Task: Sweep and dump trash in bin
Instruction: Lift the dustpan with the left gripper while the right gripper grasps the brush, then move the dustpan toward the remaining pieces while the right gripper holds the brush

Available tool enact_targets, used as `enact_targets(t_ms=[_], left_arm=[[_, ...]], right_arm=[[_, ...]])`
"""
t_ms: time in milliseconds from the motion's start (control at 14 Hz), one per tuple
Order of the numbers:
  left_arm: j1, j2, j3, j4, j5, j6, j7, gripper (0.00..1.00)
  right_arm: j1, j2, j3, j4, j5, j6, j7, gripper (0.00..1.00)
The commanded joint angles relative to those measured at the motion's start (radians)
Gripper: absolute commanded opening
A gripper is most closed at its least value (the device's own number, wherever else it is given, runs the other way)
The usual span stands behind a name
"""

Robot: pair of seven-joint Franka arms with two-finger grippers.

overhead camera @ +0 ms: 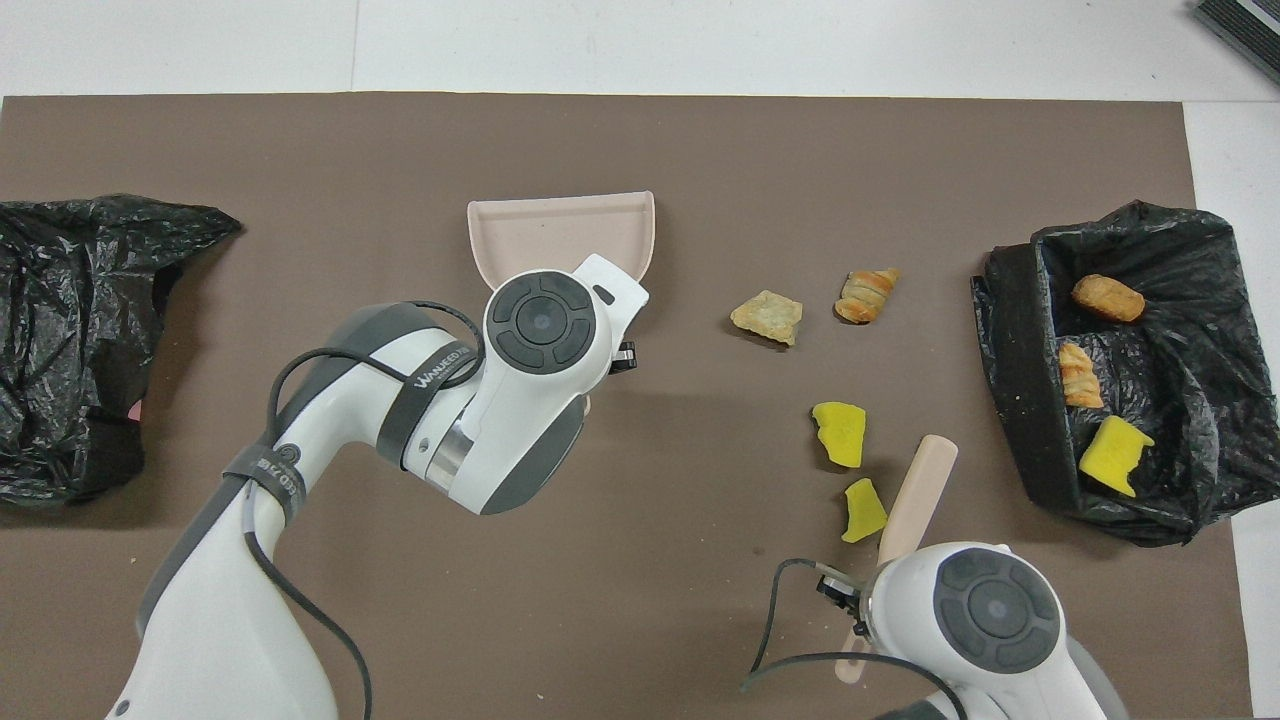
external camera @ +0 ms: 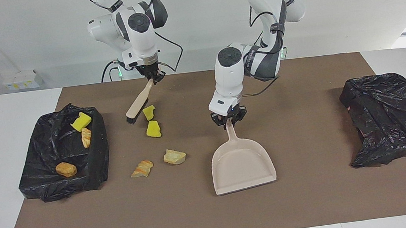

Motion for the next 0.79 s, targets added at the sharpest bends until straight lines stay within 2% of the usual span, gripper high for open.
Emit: enact_targets(t_ms=[0,143,358,502,717], left_arm=[[0.064,-0.045,-0.005,-0.015,0.014,-0.047,0.299,0.00],[0.094,-0.059,-0.005,-0.015,0.011,-0.094,0.577,0.00],[0.121,-0.068,-0.005,-0.015,0.013,-0.116,0.782,0.00],[0.145,-0.069,-0.005,-0.015,0.011,-0.157,0.990,0.00],[0.169,-0.069,-0.005,-0.017,0.013,-0.174,1.236,0.00]], right_arm=[[-0.010,-0.026,0.016,-0.039,0.008,-0.036,0.009,0.00],[0.000,-0.024,0.016,-0.088,0.009,-0.024,0.003,0.00],[-0.012,-0.013,0.016,-0.088,0.018,-0.019,-0.061,0.00],[-0.017,0.003,0.015,-0.085,0.055,0.040,-0.112,0.00],[-0.026,0.112,0.015,-0.045,0.060,0.139,-0.116,0.00]])
